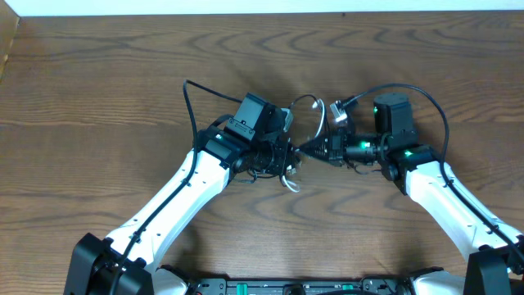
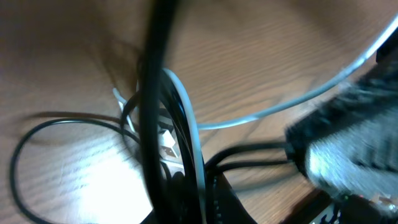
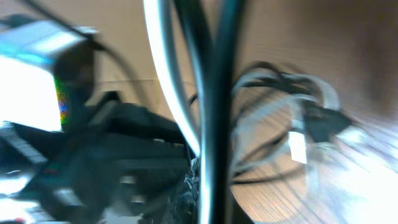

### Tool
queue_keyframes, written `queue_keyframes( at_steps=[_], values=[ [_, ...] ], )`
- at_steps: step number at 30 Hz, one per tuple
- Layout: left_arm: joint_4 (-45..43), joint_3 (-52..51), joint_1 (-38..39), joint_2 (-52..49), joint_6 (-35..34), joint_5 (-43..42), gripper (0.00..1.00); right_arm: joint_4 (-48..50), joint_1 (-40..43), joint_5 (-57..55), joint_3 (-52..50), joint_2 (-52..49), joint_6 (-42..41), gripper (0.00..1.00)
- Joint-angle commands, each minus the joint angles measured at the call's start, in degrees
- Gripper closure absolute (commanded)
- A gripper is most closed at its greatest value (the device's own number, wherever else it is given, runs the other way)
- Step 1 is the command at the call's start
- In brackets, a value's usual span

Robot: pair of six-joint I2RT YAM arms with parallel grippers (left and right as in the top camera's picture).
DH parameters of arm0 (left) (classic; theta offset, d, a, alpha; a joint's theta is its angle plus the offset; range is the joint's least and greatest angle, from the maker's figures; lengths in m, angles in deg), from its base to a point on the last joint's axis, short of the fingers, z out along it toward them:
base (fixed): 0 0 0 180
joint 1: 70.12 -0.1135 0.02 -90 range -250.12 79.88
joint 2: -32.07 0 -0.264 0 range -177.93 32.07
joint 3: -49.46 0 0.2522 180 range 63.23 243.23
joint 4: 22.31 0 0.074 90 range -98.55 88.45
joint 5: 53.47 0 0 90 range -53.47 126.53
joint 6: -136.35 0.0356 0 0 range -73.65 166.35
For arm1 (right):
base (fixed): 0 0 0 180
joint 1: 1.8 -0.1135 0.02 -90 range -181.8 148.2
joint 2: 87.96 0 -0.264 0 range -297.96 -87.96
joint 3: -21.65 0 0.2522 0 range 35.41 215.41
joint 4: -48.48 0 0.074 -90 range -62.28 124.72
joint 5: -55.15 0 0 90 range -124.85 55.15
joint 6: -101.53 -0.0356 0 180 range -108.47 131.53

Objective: Untangle cables

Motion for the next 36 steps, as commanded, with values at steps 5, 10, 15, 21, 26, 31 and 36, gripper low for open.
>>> queue_keyframes(
  at_steps=[5, 10, 15, 21, 26, 31, 36],
  values=[
    [4.1, -0.3, -0.5, 2.5, 2.3, 1.6, 0.93, -24.4, -0.3, -46.6, 0.4, 0.0, 5.7, 0.99],
    [4.3, -0.3, -2.8, 7.0, 2.3, 1.5, 0.93, -29.3, 1.3, -55.7, 0.5, 0.0, 5.7, 0.99],
    [5.6, -0.3, -5.5, 12.2, 4.2, 1.5, 0.93, -31.1, 6.3, -57.9, 0.5, 0.0, 5.7, 0.99],
    [5.1, -0.3, -9.0, 16.5, 4.2, -2.6, 0.93, -31.1, 13.4, -50.8, 0.5, 0.0, 8.5, 0.75],
    [2.8, -0.3, -9.6, 16.7, 4.1, -8.7, 0.92, -26.3, 14.6, -30.2, 0.5, 0.0, 21.8, 0.6],
    [2.2, -0.3, -9.6, 16.3, 4.2, -10.2, 0.92, -25.8, 14.6, -23.7, 0.5, 0.1, 25.9, 0.51],
    [0.3, -0.3, -9.6, 16.4, 4.2, -12.4, 0.93, -27.6, 14.6, -27.7, 0.5, 0.0, 25.7, 0.12]
  ],
)
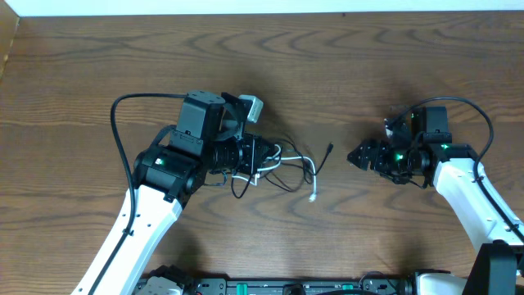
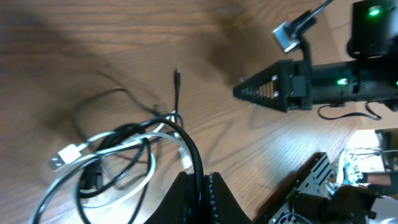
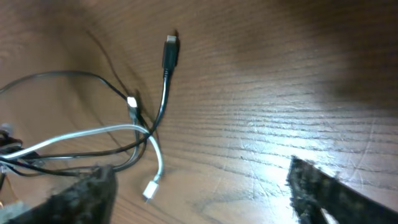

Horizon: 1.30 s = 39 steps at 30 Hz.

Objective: Untangle cables

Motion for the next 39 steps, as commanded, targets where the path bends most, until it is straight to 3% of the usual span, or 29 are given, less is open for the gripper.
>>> queue_keyframes(
  at_steps=[1, 5, 11, 15, 18, 19, 20, 24, 27, 31, 32, 33, 36, 39],
  values=[
    [-2.8, 0.6, -0.4, 0.0, 0.7, -7.5, 0.92, 0.0, 0.2, 3.8, -0.3, -0.1, 3.8, 0.08],
    [-9.1, 0.6, 0.2, -0.2, 0.7, -17.2, 0.92, 2.6, -0.5, 17.6, -0.3, -0.2, 9.1, 0.04],
    [-11.3, 0.6, 2.4, -1.2, 0.3, -17.9, 0.92, 10.8, -3.6, 35.0, -0.3, -0.2, 9.1, 0.01],
    [-11.6, 0.6, 4.1, -3.0, -0.9, -17.9, 0.92, 14.9, -6.6, 36.5, -0.3, -0.2, 5.1, 0.01],
    [-13.1, 0.6, 5.7, -3.5, -1.6, -19.4, 0.93, 15.9, -8.7, 30.0, -0.3, -0.2, 1.2, 0.04],
    [-13.9, 0.6, 6.1, -3.5, -1.6, -20.0, 0.92, 15.9, -9.2, 27.7, -0.3, -0.2, -0.1, 0.07],
    [-14.8, 0.6, 6.6, -3.5, -1.6, -20.6, 0.93, 15.9, -10.0, 24.6, -0.3, -0.2, -1.6, 0.17],
    [-16.6, 0.6, 7.3, -3.5, -1.7, -21.0, 0.92, 15.4, -12.3, 14.7, -0.3, -0.2, -6.2, 0.79],
    [-16.4, 0.6, 7.3, -3.5, -1.7, -21.0, 0.93, 13.6, -13.1, 10.1, -0.3, -0.2, -7.8, 0.97],
    [-14.0, 0.6, 7.3, -3.5, -1.6, -15.4, 0.92, 8.9, -13.2, 5.3, -0.3, -0.2, -7.7, 0.99],
    [-12.0, 0.6, 7.3, -3.6, -1.6, -10.7, 0.87, 8.1, -13.2, 5.7, -0.3, -0.2, -6.7, 0.99],
    [-10.4, 0.6, 7.3, -3.7, -1.6, -7.5, 0.79, 8.2, -13.3, 7.7, -0.3, -0.2, -4.6, 0.99],
    [-7.3, 0.6, 7.3, -4.4, -1.6, -3.7, 0.73, 10.8, -13.3, 19.1, -0.3, -0.2, 3.9, 0.99],
    [-6.0, 0.6, 7.3, -5.2, -1.6, -3.7, 0.63, 15.0, -13.3, 28.4, -0.3, -0.2, 7.0, 0.95]
  ],
)
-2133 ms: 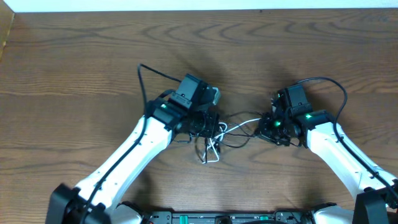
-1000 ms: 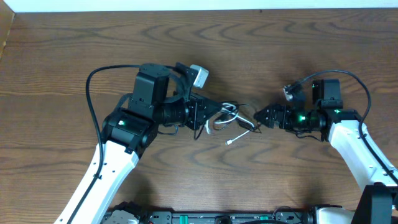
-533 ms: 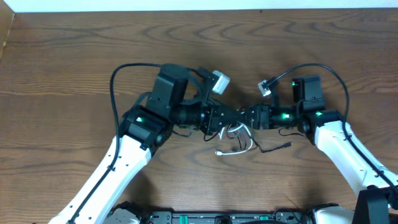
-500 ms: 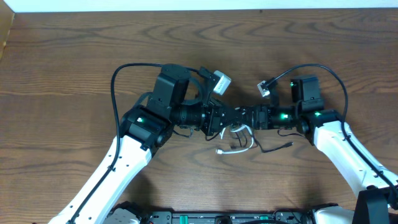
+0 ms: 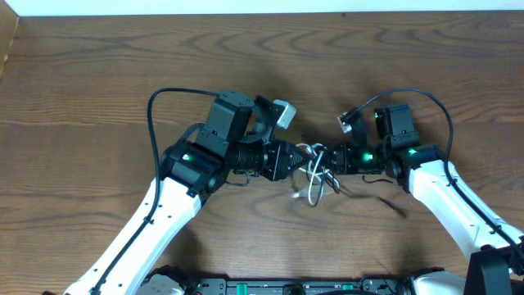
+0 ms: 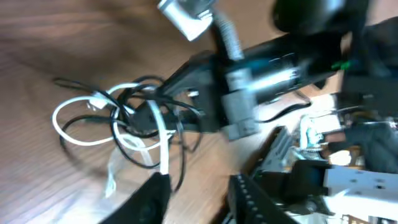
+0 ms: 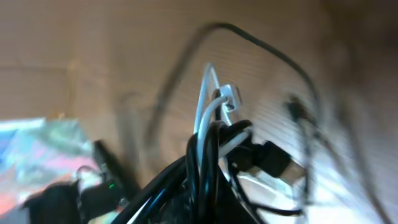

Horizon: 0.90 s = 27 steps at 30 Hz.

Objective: Untangle cables

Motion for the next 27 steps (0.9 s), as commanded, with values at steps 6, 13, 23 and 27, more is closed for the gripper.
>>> queue_keyframes(
  at_steps=[6, 13, 23, 27],
  values=[
    [1.1, 0.6, 0.1, -2.3, 0.3, 4.3, 0.62, 9.7, -0.3, 24.3, -0.1, -0.1, 6.8, 0.93],
    [1.3, 0.6, 0.1, -4.0, 0.3, 6.7, 0.62, 11.1, -0.3, 27.3, -0.1, -0.1, 6.8, 0.89],
    [3.9, 0.6, 0.1, -4.8, 0.3, 12.7, 0.61, 6.9, -0.3, 15.0, -0.1, -0.1, 3.7, 0.79],
    [9.9, 0.6, 0.1, -6.3, 0.3, 19.8, 0.6, -6.5, -0.3, -13.7, -0.1, -0.1, -1.5, 0.78]
  ],
)
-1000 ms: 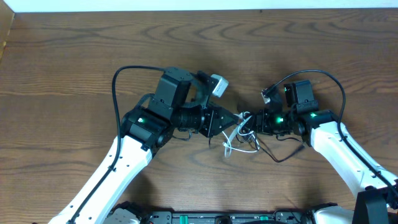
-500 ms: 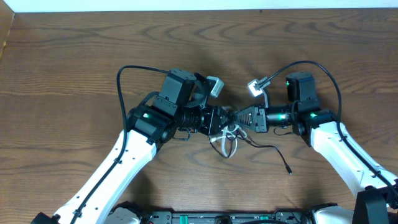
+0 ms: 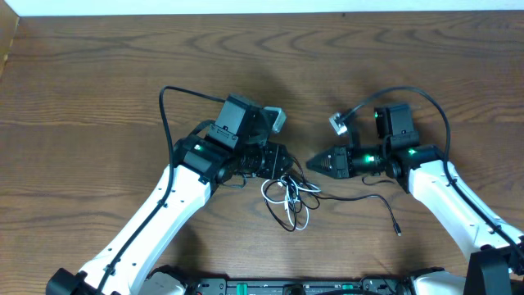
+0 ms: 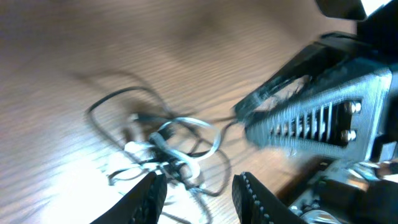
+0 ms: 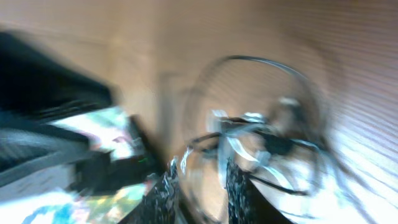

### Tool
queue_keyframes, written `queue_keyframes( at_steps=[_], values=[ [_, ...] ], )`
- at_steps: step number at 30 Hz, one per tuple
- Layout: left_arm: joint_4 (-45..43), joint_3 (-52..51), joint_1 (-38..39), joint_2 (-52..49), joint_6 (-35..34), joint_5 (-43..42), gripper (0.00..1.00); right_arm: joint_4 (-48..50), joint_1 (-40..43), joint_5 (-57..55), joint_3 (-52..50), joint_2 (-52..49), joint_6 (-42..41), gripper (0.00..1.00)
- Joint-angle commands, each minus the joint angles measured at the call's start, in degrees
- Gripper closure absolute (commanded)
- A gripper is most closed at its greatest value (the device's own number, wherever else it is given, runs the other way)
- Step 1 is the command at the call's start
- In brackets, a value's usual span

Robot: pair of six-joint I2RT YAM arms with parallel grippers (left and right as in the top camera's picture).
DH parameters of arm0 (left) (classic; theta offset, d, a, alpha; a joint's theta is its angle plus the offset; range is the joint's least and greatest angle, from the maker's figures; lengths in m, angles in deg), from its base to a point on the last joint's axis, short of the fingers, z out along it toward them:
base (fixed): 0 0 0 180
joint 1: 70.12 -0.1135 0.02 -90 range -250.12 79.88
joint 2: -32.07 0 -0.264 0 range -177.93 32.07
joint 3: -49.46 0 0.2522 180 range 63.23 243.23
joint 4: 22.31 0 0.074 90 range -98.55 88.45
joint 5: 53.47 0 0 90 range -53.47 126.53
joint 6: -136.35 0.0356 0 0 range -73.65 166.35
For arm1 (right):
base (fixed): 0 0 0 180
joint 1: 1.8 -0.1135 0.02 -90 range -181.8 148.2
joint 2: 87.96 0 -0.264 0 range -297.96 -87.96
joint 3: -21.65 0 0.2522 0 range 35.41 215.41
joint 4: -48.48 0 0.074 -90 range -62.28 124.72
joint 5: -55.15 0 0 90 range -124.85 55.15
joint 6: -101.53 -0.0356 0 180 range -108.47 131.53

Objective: Untangle cables

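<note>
A tangle of white and black cables [image 3: 288,197] lies on the wooden table, just in front of the gap between my two grippers. One black cable [image 3: 372,198] trails off it to the right, ending in a plug [image 3: 399,232]. My left gripper [image 3: 286,161] is open and empty, with the tangle [image 4: 166,149] ahead of its fingers [image 4: 146,198]. The right gripper [image 3: 313,164] faces it, narrowly open, with nothing seen between its jaws. In the blurred right wrist view the tangle [image 5: 258,137] lies beyond the right gripper [image 5: 200,190].
Each arm's own black camera lead arcs over the table: the left arm's lead [image 3: 164,102] and the right arm's lead [image 3: 426,98]. Across from my left gripper the right gripper [image 4: 311,112] fills the view. The table's far edge [image 3: 262,14] runs along the top.
The right gripper was shut on the tangle, held up between the two grippers. Now it has let go, and the tangle lies on the table in front of both open grippers.
At first both grippers were pressed together at the tangle, cables across both wrist views. Then the arms stood apart, the left shut on the bundle, the right open and empty. They met again with the right shut on the tangle. Now it lies loose on the table.
</note>
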Motion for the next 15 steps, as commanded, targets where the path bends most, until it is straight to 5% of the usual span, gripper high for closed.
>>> queue_keyframes(
  at_steps=[1, 15],
  values=[
    [2.2, 0.5, 0.1, -2.1, 0.1, 6.2, 0.6, -7.2, -0.3, -26.8, 0.0, -0.1, -5.6, 0.77],
    [-0.2, 0.5, 4.2, -16.7, -3.3, 2.5, 0.61, -11.1, -0.3, -34.3, 0.0, -0.1, -6.4, 0.75]
  ],
)
